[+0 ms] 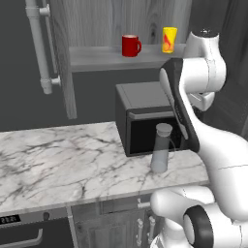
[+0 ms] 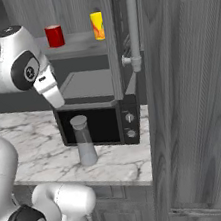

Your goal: There is a tray on the dining counter. Grab the cup, mug, and pitcher and place them on the tray. The pitcher may be placed next to the tray if it cannot fit the tray.

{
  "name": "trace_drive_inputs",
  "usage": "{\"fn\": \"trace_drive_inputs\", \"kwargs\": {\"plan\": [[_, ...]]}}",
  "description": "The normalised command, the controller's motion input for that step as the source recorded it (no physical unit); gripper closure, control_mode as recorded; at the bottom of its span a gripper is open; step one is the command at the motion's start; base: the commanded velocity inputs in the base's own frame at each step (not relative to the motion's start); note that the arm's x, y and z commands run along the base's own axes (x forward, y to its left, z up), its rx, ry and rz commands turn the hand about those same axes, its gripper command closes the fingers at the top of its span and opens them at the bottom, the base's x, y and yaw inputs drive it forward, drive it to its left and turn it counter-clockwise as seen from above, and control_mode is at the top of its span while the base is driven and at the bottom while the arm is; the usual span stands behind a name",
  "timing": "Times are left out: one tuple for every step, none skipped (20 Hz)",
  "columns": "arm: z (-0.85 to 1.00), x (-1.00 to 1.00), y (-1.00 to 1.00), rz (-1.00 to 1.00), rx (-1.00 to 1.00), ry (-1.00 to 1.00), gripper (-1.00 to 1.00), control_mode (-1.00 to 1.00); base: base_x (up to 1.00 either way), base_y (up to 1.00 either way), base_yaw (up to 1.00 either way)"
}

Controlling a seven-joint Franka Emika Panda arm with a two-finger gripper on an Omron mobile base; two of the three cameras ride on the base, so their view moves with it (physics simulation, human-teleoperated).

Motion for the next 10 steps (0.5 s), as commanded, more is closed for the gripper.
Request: {"fn": "trace_drive_inputs", "kwargs": {"plan": [[0.23, 0.0, 0.0, -0.11, 0.19, -0.14, -1.0, -1.0, 0.0, 0.0, 0.0], [0.23, 0.0, 0.0, -0.12, 0.19, -0.15, -1.0, -1.0, 0.0, 0.0, 0.0], [0.23, 0.0, 0.0, -0.12, 0.17, -0.15, -1.0, -1.0, 0.0, 0.0, 0.0], [0.23, 0.0, 0.0, -0.11, 0.16, -0.16, -1.0, -1.0, 0.0, 0.0, 0.0], [0.26, 0.0, 0.0, -0.09, 0.14, -0.16, -1.0, -1.0, 0.0, 0.0, 0.0], [0.29, 0.0, -0.11, -0.05, 0.15, -0.15, -1.0, -1.0, 0.0, 0.0, 0.0], [0.29, 0.0, -0.16, -0.02, 0.15, -0.14, -1.0, -1.0, 0.0, 0.0, 0.0], [0.29, 0.0, -0.12, -0.02, 0.15, -0.13, -1.0, -1.0, 0.0, 0.0, 0.0], [0.29, 0.0, -0.09, -0.02, 0.16, -0.13, -1.0, -1.0, 0.0, 0.0, 0.0], [0.33, 0.0, -0.08, -0.03, 0.17, -0.11, -1.0, -1.0, 0.0, 0.0, 0.0]]}}
